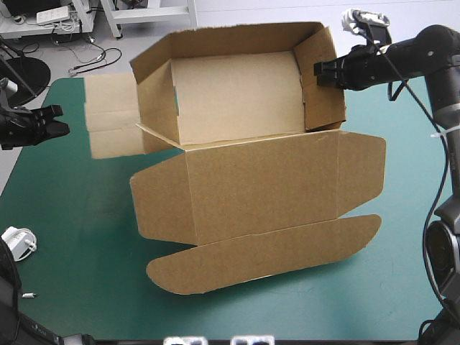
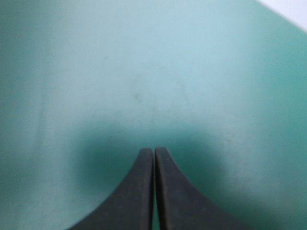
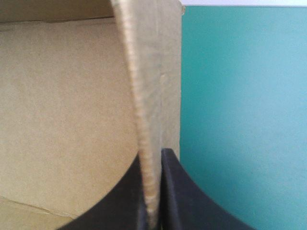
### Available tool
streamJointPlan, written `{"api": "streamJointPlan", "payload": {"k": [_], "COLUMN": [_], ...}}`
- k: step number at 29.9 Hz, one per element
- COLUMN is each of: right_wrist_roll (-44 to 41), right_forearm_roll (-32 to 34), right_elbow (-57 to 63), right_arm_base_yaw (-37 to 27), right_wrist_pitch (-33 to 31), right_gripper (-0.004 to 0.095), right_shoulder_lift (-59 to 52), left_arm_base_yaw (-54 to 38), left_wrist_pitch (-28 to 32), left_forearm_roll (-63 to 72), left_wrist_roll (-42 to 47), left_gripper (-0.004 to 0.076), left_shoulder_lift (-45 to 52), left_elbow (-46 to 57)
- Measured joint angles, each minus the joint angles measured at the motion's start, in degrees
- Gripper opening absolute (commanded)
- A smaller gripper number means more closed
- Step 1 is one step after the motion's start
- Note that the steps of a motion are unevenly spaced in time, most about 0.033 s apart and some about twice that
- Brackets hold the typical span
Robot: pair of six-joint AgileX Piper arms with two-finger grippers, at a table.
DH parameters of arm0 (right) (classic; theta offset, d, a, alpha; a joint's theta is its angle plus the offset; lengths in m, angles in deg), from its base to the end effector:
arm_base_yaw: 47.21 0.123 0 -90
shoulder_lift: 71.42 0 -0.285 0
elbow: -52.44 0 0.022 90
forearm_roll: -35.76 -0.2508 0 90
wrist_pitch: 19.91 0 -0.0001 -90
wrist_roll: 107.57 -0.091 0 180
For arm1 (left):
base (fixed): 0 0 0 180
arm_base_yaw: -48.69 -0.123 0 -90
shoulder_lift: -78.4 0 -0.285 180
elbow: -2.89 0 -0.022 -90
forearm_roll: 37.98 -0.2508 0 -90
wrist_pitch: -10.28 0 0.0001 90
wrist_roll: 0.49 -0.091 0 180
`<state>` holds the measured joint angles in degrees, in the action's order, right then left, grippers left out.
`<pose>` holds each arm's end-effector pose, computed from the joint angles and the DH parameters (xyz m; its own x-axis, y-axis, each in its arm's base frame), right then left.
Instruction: Fold the box
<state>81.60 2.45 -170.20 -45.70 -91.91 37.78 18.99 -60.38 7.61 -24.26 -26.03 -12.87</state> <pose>0.3682 0.0573 0.4569 -0.7258 0.0152 -0.6877 -0.3607 0.8429 0.3994 0.3367 0.1214 0.3674 -0.7723 -0.3650 -0.5199 -0.0230 0.8339 -0.5514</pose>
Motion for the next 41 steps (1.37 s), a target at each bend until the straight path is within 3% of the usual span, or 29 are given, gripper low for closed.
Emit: {"api": "streamJointPlan", "payload": {"k": [7, 16, 25, 41], "right_wrist_roll": [0.0, 0.1, 0.1, 0.9], "right_forearm_roll": [-7.5, -7.3, -5.5, -1.9], "right_elbow": [-3.3, -3.4, -3.4, -3.4], "right_arm_base_yaw": [-1.7, -1.7, -1.7, 0.6], "right_wrist_pitch": [-0.1, -0.1, -0.1, 1.4], "right_gripper": [-0.0001, -0.0001, -0.0001, 0.0000], "right_shoulder_lift": [-2.5, -2.7, 1.9, 6.0], "left_arm_base_yaw": [-0.2, 5.6, 15.2, 17.7], "left_wrist_pitch": [0.3, 1.3, 1.3, 1.1], "left_forearm_roll": [21.0, 33.6, 36.0, 34.7], "left_wrist_roll": [-8.2, -10.4, -11.3, -11.4], "left_gripper": [-0.0003, -0.0003, -0.0003, -0.0003], "left_shoulder_lift": [-5.8, -7.4, -5.9, 0.5], "left_elbow": [0.0, 0.0, 0.0, 0.0]}}
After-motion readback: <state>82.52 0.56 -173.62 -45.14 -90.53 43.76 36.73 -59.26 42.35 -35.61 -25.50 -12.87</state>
